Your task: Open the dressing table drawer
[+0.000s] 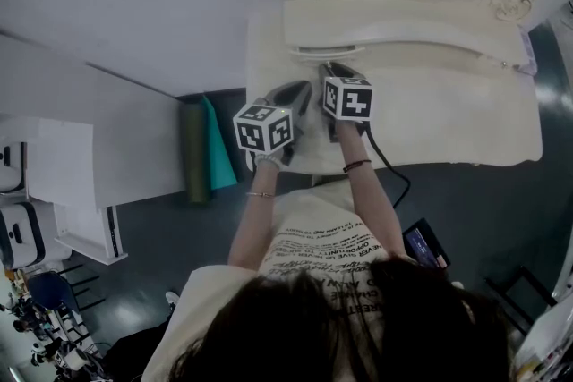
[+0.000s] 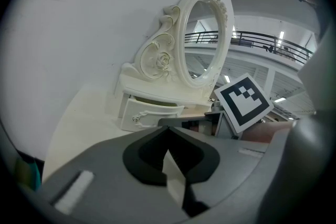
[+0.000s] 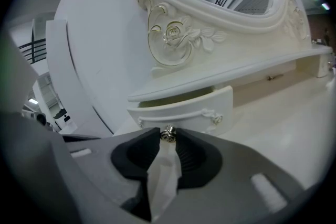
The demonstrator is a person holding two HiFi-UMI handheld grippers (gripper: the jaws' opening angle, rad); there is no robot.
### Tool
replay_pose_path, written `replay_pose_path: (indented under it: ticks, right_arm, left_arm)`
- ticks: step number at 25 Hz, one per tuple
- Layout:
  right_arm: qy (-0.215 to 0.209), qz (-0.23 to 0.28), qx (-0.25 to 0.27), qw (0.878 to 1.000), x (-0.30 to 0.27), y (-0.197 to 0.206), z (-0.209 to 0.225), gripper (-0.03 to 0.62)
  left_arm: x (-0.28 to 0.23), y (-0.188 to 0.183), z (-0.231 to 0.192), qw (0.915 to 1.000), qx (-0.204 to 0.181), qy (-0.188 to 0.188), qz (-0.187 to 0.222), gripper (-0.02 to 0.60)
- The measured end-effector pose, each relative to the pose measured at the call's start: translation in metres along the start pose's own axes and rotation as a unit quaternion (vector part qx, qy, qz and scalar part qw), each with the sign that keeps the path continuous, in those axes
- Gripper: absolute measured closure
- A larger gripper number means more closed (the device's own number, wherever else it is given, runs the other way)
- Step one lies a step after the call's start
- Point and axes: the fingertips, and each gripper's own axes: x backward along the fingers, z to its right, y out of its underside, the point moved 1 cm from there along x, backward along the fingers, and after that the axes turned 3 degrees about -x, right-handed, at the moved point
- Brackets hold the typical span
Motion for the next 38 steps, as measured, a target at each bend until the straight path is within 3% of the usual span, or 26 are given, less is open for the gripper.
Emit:
replay_pose_path:
  ticks: [38]
  right_arm:
    - [0.009, 0.004, -0.005, 1.000, 0.023, 0.020, -0.005, 0.493]
  left_arm:
    - [0.018, 0.016, 0.012, 0.9999, -0.002, 0.015, -0.003, 0.584]
